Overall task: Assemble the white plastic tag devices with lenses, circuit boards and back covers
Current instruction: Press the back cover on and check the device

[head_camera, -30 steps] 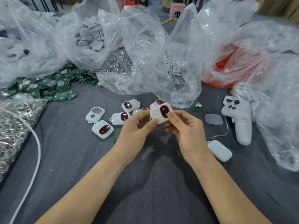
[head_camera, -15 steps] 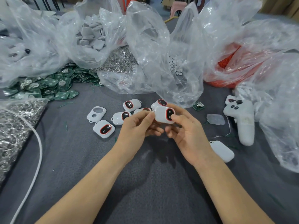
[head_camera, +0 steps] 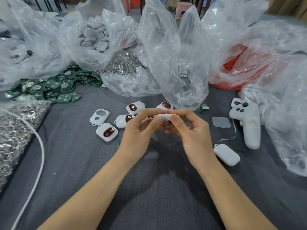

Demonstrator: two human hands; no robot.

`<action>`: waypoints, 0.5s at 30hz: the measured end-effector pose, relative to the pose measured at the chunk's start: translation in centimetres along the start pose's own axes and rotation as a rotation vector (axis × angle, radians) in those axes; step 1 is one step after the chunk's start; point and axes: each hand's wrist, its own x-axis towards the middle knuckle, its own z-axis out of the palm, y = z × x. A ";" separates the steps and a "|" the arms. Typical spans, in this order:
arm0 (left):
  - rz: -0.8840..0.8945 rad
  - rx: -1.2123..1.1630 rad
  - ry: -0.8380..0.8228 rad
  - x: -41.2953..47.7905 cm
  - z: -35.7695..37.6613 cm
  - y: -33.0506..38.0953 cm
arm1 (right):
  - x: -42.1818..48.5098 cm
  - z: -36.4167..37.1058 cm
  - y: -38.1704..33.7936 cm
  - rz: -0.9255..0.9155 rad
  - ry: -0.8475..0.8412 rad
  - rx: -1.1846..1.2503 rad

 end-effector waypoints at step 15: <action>0.105 0.205 0.084 -0.1 0.5 0.0 | 0.2 0.3 0.8 0.115 0.045 0.210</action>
